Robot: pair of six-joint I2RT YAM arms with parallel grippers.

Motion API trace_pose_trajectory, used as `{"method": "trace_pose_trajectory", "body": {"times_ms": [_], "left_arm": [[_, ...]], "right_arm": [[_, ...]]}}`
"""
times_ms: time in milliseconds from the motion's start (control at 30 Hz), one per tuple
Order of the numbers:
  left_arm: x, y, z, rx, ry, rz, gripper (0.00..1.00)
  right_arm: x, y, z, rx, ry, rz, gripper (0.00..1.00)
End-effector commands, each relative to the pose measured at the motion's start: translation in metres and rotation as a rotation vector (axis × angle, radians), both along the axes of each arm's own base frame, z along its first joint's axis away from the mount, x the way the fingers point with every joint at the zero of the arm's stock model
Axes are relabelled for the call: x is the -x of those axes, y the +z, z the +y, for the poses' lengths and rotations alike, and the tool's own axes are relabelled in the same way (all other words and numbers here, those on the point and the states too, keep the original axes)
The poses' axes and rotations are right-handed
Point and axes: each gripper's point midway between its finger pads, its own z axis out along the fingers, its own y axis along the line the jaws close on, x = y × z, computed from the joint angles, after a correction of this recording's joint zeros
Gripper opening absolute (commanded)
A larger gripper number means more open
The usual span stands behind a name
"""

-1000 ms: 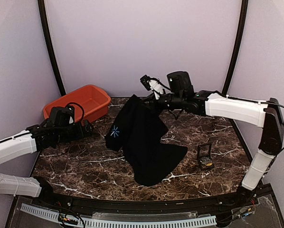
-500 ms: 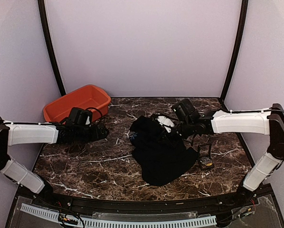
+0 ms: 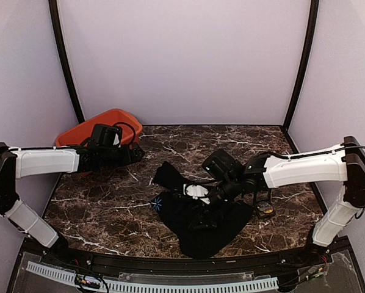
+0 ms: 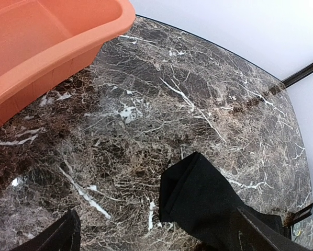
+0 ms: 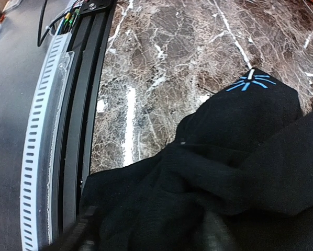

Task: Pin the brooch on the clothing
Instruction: Move the crumpled clothing to the center of the board, then pick up the crumpled clothing from the center of the board.

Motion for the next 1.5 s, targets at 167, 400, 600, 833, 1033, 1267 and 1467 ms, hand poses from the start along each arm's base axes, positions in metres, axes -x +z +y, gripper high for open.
{"method": "trace_pose_trajectory", "body": {"times_ms": [167,400,600,833,1033,1267,1467], "left_arm": [[-0.016,-0.022,-0.060,0.051,-0.277,0.088,0.99],[-0.030,-0.035,-0.101,0.139,-0.425,0.168,0.99],[-0.044,-0.046,-0.116,0.179,-0.421,0.238,0.99],[-0.048,-0.062,-0.112,0.110,-0.396,0.280,0.99],[-0.045,-0.074,-0.115,0.012,-0.404,0.300,0.90],[-0.044,-0.088,-0.117,-0.019,-0.402,0.324,0.81],[-0.045,-0.096,-0.112,-0.046,-0.378,0.331,0.56]], "right_arm": [[-0.016,0.044,-0.005,-0.131,-0.038,-0.087,0.96],[-0.096,0.096,-0.034,-0.261,-0.371,-0.200,0.98],[-0.118,0.103,-0.048,-0.254,-0.477,-0.262,0.98],[-0.124,0.106,-0.052,-0.267,-0.513,-0.290,0.98],[-0.127,0.107,-0.055,-0.264,-0.525,-0.308,0.99],[-0.129,0.108,-0.057,-0.267,-0.538,-0.311,0.99],[-0.130,0.106,-0.057,-0.271,-0.545,-0.307,0.99]]}}
